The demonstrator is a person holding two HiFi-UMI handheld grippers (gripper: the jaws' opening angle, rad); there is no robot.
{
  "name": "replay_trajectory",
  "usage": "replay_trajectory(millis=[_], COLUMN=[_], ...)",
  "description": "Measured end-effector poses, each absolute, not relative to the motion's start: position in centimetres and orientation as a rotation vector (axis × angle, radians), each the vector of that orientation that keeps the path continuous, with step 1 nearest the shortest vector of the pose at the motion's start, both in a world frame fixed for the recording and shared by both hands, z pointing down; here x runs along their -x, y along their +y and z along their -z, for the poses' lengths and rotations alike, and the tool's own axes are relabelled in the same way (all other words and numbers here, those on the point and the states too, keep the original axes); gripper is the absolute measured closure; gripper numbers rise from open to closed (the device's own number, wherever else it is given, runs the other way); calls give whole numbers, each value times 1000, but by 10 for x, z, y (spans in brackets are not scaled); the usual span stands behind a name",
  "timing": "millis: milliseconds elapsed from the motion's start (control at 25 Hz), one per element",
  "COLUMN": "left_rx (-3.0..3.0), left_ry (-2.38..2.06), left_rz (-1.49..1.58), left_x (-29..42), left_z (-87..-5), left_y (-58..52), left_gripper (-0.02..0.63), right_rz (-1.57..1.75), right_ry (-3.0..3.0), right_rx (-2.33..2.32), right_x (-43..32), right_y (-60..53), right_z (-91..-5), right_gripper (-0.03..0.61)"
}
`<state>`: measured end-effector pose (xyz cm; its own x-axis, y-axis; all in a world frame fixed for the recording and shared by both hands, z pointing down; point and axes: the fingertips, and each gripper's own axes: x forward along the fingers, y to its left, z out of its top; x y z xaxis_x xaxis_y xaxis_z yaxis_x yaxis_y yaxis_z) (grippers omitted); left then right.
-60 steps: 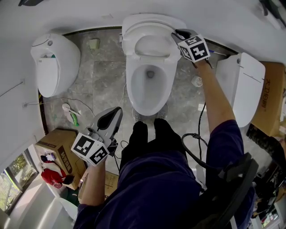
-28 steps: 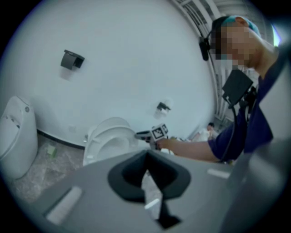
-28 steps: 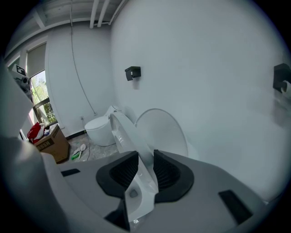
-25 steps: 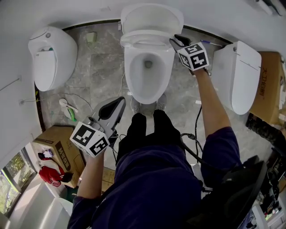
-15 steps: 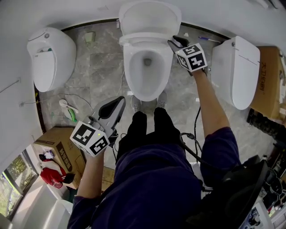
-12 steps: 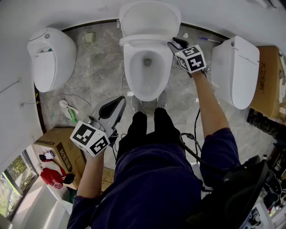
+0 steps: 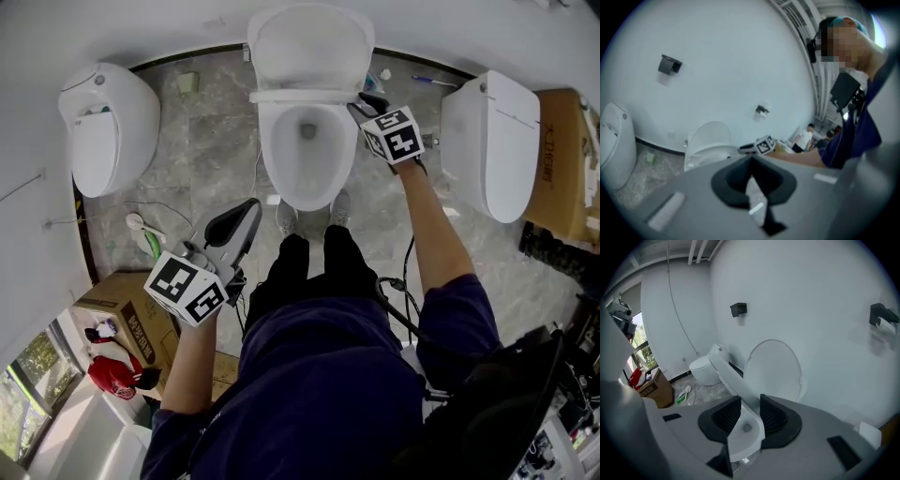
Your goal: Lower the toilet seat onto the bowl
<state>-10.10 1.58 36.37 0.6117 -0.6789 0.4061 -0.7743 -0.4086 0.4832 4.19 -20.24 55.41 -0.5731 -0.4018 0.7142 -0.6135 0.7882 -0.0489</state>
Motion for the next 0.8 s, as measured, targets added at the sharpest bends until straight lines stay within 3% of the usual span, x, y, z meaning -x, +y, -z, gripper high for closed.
replay_trajectory(millis=[800], left_rx=[-2219], left_ry=[-1097], left_rz=[-204], left_x=[94], left_z=[-362], left_y=[23], left_gripper=[611], right_rz=[-445], right_ry=[-2213], right_rx=[-750], right_x=[-51], right_y=[-149], right_z=[-576], right_gripper=[448])
